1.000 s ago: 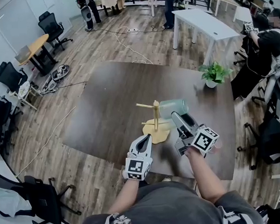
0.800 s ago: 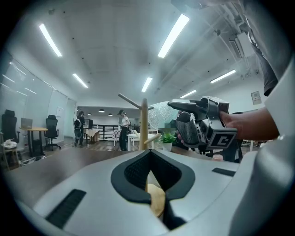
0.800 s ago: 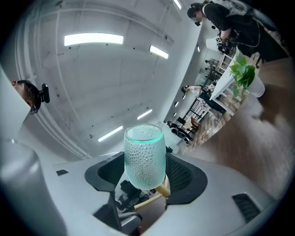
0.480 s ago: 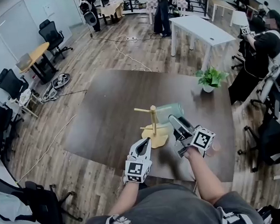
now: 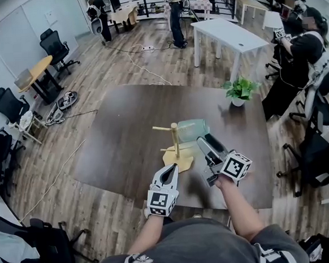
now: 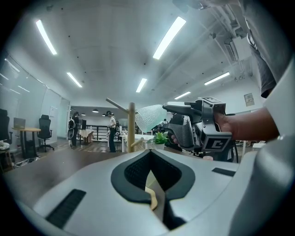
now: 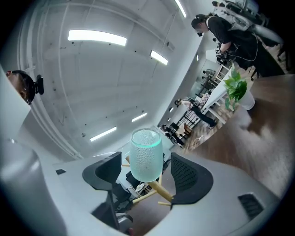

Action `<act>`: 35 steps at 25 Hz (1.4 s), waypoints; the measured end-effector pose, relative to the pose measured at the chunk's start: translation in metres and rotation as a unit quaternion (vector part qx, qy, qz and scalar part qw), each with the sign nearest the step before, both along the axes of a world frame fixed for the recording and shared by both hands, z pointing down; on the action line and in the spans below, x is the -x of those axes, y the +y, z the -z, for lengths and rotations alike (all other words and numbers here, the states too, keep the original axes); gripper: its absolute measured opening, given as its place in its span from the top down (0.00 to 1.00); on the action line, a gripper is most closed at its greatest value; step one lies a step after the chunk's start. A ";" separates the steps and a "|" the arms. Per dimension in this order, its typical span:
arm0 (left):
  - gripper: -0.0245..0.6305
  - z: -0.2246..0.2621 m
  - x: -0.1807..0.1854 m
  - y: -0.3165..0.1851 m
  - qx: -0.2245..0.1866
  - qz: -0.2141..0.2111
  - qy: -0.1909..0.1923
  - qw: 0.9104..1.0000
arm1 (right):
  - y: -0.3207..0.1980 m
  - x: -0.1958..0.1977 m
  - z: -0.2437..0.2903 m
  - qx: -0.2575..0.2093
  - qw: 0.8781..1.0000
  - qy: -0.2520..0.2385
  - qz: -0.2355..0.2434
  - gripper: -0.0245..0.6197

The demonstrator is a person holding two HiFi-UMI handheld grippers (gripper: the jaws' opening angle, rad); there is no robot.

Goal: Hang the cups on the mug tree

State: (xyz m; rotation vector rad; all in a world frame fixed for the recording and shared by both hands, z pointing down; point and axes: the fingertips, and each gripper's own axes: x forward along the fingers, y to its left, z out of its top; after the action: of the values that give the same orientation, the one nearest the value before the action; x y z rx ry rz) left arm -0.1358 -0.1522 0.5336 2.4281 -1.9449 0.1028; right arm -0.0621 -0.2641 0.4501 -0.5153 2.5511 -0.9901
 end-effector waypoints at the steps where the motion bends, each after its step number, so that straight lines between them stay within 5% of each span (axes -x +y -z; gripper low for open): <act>1: 0.96 -0.001 -0.002 0.002 0.001 -0.003 0.001 1.000 | 0.002 -0.005 -0.002 -0.005 1.000 0.010 -0.009 0.44; 7: 0.96 0.004 -0.012 0.010 0.001 -0.018 0.005 1.000 | 0.023 -0.032 -0.014 -0.047 0.991 0.093 -0.083 0.45; 13: 0.96 0.006 -0.026 0.007 0.000 -0.044 0.010 0.999 | 0.052 -0.039 -0.028 -0.125 0.969 0.190 -0.100 0.53; 15: 0.96 0.006 -0.031 0.007 0.002 -0.051 0.009 0.999 | 0.060 -0.043 -0.032 -0.147 0.960 0.211 -0.111 0.61; 17: 0.96 0.005 -0.036 0.009 0.002 -0.057 0.007 0.998 | 0.064 -0.049 -0.033 -0.166 0.952 0.224 -0.124 0.79; 20: 0.96 0.004 -0.046 0.009 0.002 -0.070 0.007 0.998 | 0.068 -0.056 -0.030 -0.192 0.940 0.247 -0.134 0.89; 28: 0.96 0.013 -0.074 -0.001 -0.012 -0.109 0.011 0.994 | 0.084 -0.075 -0.022 -0.296 0.872 0.340 -0.191 0.91; 35: 0.96 0.021 -0.088 -0.006 -0.022 -0.136 0.018 0.990 | 0.085 -0.096 -0.038 -0.277 0.868 0.357 -0.206 0.91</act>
State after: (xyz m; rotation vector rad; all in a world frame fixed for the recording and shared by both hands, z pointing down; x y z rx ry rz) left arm -0.0482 -0.1578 0.5130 2.6890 -1.6079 0.0222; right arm 0.0336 -0.1790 0.4881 -1.3575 2.9304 0.1538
